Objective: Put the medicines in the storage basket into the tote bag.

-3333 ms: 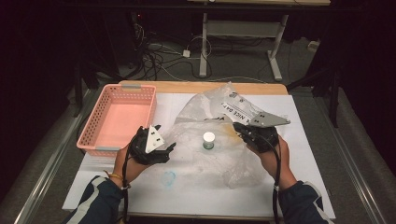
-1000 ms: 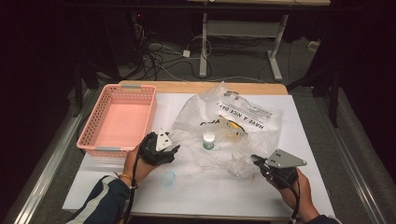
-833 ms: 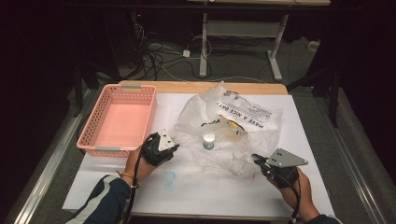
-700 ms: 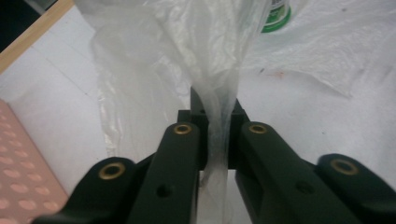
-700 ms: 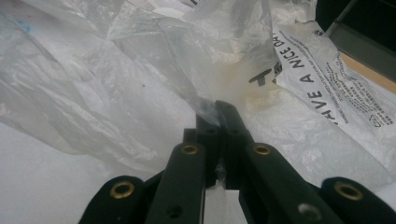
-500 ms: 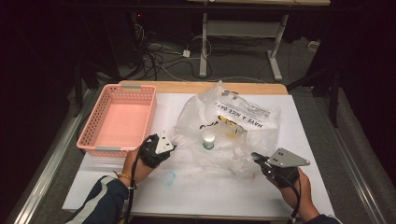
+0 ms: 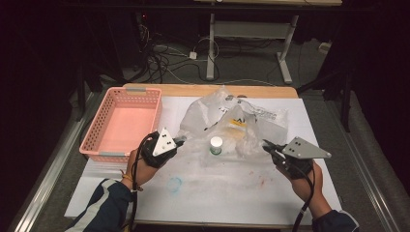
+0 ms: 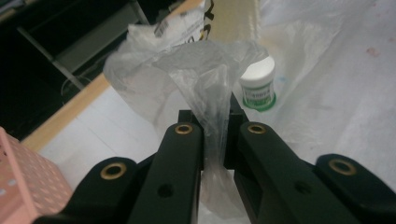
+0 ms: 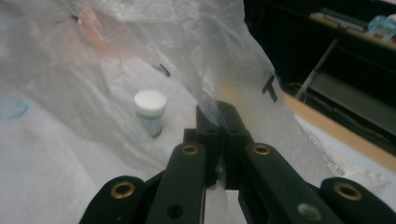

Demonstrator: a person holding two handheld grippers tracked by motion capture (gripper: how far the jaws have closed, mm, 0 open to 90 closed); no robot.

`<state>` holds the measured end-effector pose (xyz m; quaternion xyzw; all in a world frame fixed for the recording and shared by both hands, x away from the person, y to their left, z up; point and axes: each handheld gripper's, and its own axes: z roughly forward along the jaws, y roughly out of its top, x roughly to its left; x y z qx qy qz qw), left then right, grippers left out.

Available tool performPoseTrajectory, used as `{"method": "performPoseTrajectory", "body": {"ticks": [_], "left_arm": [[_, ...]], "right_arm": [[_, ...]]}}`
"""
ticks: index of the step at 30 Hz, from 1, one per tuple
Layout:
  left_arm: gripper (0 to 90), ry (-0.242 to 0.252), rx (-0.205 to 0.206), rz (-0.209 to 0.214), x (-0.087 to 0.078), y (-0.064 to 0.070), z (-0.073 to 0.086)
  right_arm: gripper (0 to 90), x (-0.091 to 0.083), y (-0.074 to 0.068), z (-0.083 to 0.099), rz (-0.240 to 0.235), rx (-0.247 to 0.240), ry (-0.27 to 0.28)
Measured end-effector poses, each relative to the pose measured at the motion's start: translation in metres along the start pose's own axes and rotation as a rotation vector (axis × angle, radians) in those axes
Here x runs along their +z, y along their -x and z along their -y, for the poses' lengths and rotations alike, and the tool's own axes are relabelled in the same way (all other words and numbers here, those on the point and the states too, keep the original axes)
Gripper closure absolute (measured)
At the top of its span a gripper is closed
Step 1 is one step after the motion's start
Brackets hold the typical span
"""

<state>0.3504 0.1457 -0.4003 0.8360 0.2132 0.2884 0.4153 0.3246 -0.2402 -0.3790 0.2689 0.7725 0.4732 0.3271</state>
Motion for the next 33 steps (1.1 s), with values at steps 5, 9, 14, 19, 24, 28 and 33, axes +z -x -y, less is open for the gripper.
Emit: {"method": "performPoseTrajectory", "body": {"ticks": [5, 9, 14, 19, 24, 28, 33], "left_arm": [[87.4, 0.072, 0.007, -0.031, -0.016, -0.009, -0.018], [87.4, 0.117, -0.003, -0.033, -0.023, -0.015, -0.029], [87.4, 0.168, -0.012, -0.029, -0.029, -0.019, -0.04], [87.4, 0.216, -0.01, -0.033, -0.04, -0.021, -0.052], [87.4, 0.256, -0.002, -0.036, -0.05, -0.027, -0.065], [87.3, 0.265, 0.023, -0.06, -0.048, -0.035, -0.082], [87.3, 0.259, 0.025, -0.083, -0.037, -0.053, -0.1]], "right_arm": [[90.0, -0.002, 0.008, -0.013, 0.02, -0.029, 0.037], [90.0, -0.003, 0.015, -0.023, 0.029, -0.025, 0.071], [90.0, -0.007, 0.016, -0.036, 0.026, -0.029, 0.114], [90.0, -0.011, 0.016, -0.05, 0.022, -0.044, 0.15], [90.0, -0.015, 0.018, -0.061, 0.015, -0.03, 0.189], [90.0, -0.011, 0.025, -0.074, 0.028, -0.03, 0.203], [90.0, -0.003, 0.036, -0.086, 0.037, -0.01, 0.207]]}}
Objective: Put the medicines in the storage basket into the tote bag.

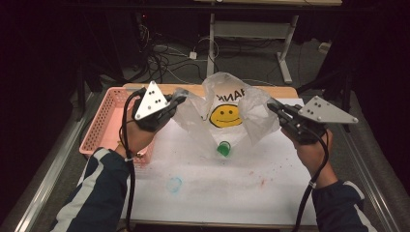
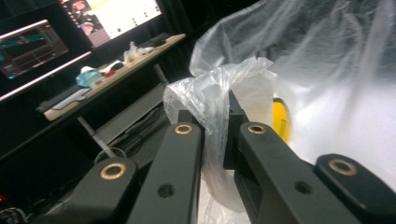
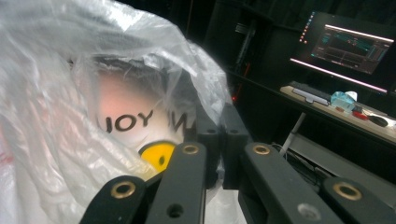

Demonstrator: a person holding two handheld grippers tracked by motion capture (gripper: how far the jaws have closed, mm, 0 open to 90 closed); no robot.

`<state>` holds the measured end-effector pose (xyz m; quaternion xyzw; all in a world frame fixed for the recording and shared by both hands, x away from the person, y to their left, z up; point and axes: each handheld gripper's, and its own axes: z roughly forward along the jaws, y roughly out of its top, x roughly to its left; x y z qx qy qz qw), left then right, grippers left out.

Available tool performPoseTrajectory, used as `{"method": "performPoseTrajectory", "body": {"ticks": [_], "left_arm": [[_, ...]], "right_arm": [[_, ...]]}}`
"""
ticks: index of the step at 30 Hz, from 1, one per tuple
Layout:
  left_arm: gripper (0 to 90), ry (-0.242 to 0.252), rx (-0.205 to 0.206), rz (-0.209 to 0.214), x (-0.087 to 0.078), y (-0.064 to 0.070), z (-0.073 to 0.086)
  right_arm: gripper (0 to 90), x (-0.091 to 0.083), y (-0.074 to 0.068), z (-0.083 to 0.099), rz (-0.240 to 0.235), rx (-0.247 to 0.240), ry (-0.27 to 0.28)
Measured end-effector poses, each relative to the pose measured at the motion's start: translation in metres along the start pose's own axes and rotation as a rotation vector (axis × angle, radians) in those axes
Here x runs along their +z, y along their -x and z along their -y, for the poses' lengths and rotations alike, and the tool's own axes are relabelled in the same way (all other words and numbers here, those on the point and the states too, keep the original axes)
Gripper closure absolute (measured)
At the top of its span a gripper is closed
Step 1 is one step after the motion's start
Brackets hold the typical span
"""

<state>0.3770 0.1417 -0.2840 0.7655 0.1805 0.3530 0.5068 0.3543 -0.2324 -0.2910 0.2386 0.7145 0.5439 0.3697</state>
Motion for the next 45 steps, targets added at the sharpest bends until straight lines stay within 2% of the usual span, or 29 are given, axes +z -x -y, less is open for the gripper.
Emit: {"method": "performPoseTrajectory", "body": {"ticks": [4, 7, 9, 12, 14, 17, 20, 27, 31, 35, 36, 39, 45], "left_arm": [[87.4, 0.003, -0.024, -0.027, 0.014, -0.013, -0.001], [87.3, 0.003, -0.005, -0.057, 0.024, -0.021, 0.002], [87.3, -0.004, -0.015, -0.077, 0.03, -0.027, 0.005], [87.3, -0.006, -0.048, -0.094, 0.035, -0.038, 0.007], [87.3, -0.004, -0.061, -0.106, 0.036, -0.044, 0.006], [87.3, 0.011, -0.078, -0.116, 0.037, -0.052, 0.004], [87.4, 0.007, -0.09, -0.133, 0.039, -0.061, 0.001], [87.4, 0.027, -0.135, -0.177, 0.033, -0.08, -0.006], [87.4, 0.039, -0.136, -0.201, 0.031, -0.086, -0.016], [87.2, 0.04, -0.125, -0.22, 0.032, -0.089, -0.024], [87.2, 0.036, -0.117, -0.228, 0.034, -0.088, -0.025], [87.0, 0.018, -0.109, -0.221, 0.042, -0.086, -0.025], [84.1, -0.015, -0.112, -0.213, 0.057, -0.082, -0.019]], "right_arm": [[90.0, 0.014, 0.014, -0.007, 0.034, 0.022, -0.005], [90.0, 0.026, 0.025, -0.01, 0.068, 0.035, -0.016], [90.0, 0.033, 0.034, -0.01, 0.091, 0.044, -0.018], [90.0, 0.042, 0.048, -0.01, 0.117, 0.089, -0.033], [90.0, 0.046, 0.054, -0.01, 0.131, 0.093, -0.044], [90.0, 0.047, 0.059, -0.014, 0.139, 0.113, -0.037], [90.0, 0.042, 0.062, -0.023, 0.142, 0.131, -0.006], [90.0, 0.032, 0.065, -0.044, 0.159, 0.11, 0.026], [90.0, 0.026, 0.071, -0.061, 0.178, 0.102, 0.045], [90.0, 0.028, 0.074, -0.066, 0.189, 0.098, 0.041], [90.0, 0.029, 0.075, -0.066, 0.193, 0.104, 0.036], [90.0, 0.034, 0.077, -0.063, 0.209, 0.111, 0.023], [90.0, 0.048, 0.08, -0.055, 0.231, 0.114, -0.022]]}}
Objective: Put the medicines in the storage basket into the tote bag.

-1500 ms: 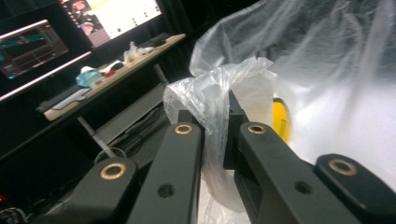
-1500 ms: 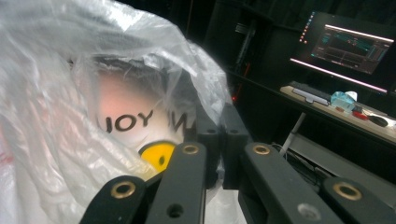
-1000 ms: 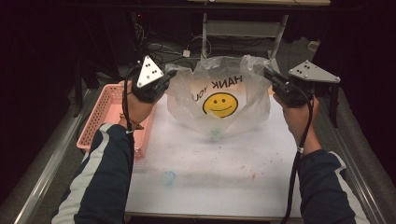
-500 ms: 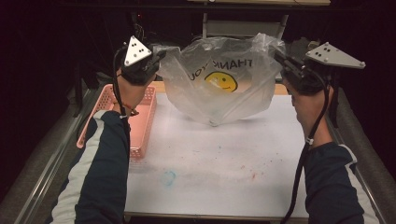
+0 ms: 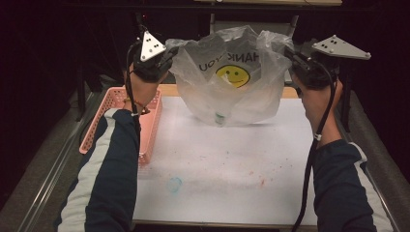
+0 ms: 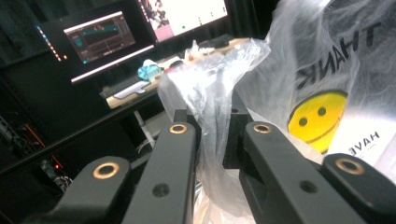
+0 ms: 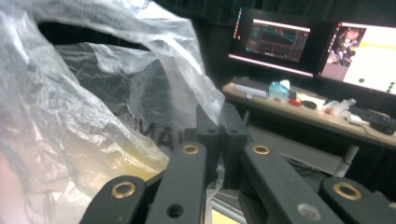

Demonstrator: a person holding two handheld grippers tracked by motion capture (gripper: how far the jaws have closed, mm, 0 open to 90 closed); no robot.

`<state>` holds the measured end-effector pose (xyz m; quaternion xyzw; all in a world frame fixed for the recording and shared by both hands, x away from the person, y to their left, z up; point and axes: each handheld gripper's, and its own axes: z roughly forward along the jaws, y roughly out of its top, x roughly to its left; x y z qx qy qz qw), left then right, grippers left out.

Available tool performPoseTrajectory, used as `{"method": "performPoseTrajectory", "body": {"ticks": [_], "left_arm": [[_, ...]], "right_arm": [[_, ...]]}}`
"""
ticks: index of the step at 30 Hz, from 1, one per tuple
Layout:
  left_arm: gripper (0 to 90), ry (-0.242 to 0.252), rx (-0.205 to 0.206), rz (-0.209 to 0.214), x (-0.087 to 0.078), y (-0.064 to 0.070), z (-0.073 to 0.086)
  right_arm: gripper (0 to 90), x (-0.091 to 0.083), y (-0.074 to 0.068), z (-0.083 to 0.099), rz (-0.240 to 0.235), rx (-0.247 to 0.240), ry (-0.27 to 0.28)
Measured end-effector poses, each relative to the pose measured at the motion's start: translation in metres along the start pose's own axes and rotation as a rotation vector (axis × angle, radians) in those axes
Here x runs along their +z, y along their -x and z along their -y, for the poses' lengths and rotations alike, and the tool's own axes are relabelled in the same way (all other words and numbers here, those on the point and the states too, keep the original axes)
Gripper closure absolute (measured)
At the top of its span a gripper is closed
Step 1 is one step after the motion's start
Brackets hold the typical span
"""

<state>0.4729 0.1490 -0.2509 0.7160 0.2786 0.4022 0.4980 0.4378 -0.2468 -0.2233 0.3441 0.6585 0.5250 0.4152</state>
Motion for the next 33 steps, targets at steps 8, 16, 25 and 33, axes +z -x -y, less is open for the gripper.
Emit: {"method": "performPoseTrajectory", "body": {"ticks": [8, 16, 25, 33], "left_arm": [[69.9, -0.035, -0.044, -0.017, 0.019, 0.004, 0.009], [47.3, -0.049, -0.047, -0.074, 0.027, 0.011, 0.013], [35.6, -0.056, -0.055, -0.092, 0.025, 0.016, 0.019], [31.0, -0.056, -0.026, -0.063, 0.023, 0.04, 0.048]], "right_arm": [[90.0, 0.022, 0.006, 0.011, 0.045, -0.009, -0.062], [90.0, 0.035, 0.013, 0.027, 0.089, -0.01, -0.107], [74.8, 0.038, 0.03, 0.039, 0.163, 0.025, -0.131], [55.6, 0.034, 0.034, 0.046, 0.184, 0.052, -0.105]]}}
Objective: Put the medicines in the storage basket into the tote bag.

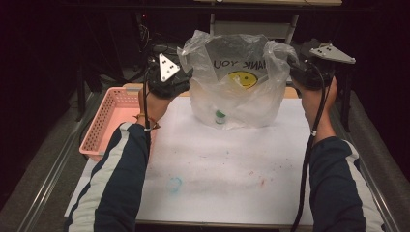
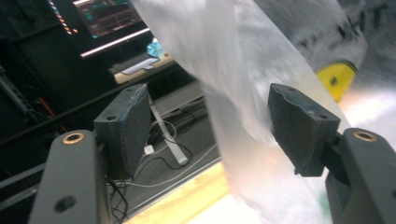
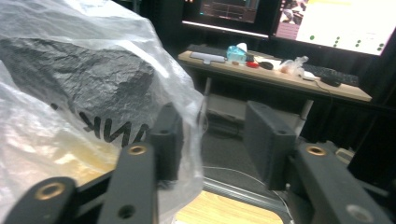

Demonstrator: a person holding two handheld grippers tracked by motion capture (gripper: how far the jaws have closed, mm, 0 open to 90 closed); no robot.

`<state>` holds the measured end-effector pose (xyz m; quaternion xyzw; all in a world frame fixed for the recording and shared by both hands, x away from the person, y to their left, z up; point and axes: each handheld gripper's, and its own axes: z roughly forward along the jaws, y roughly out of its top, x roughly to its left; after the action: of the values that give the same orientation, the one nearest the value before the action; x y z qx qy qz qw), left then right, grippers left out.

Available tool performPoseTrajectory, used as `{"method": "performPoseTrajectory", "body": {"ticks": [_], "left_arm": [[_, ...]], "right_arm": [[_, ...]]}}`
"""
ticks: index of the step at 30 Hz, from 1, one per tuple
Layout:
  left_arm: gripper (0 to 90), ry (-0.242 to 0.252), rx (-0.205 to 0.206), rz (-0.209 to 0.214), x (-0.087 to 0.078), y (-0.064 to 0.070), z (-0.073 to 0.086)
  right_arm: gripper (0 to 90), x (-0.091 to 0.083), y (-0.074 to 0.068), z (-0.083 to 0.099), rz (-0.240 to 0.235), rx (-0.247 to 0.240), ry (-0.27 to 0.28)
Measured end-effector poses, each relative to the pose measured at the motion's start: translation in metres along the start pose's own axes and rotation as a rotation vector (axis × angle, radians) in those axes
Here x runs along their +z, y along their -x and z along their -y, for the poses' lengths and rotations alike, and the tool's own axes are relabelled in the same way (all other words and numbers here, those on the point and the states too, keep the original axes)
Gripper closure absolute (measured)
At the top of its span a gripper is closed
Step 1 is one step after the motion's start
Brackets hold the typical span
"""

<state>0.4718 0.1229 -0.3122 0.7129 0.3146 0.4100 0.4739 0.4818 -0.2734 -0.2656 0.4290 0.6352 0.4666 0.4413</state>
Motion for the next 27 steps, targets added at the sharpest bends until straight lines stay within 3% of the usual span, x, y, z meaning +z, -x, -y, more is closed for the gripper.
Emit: {"method": "performPoseTrajectory", "body": {"ticks": [6, 13, 17, 20, 23, 27], "left_arm": [[30.9, -0.052, 0.008, 0.041, 0.011, 0.016, 0.014], [31.2, -0.095, 0.028, 0.045, 0.025, 0.03, 0.018], [34.9, -0.13, 0.049, -0.011, 0.033, 0.032, 0.018], [36.5, -0.154, 0.029, -0.034, 0.038, 0.029, 0.018], [35.9, -0.152, 0.013, -0.042, 0.038, 0.025, 0.018], [34.6, -0.165, 0.007, -0.04, 0.036, 0.023, 0.019]], "right_arm": [[47.7, -0.007, 0.0, -0.005, -0.047, -0.034, 0.026], [40.4, -0.017, 0.004, -0.021, -0.078, -0.046, 0.018], [36.9, -0.024, 0.008, -0.029, -0.09, -0.03, 0.02], [34.8, -0.029, 0.008, -0.033, -0.094, -0.038, 0.015], [33.2, -0.032, 0.007, -0.033, -0.102, -0.04, 0.016], [31.2, -0.032, 0.003, -0.028, -0.076, -0.059, -0.007]]}}
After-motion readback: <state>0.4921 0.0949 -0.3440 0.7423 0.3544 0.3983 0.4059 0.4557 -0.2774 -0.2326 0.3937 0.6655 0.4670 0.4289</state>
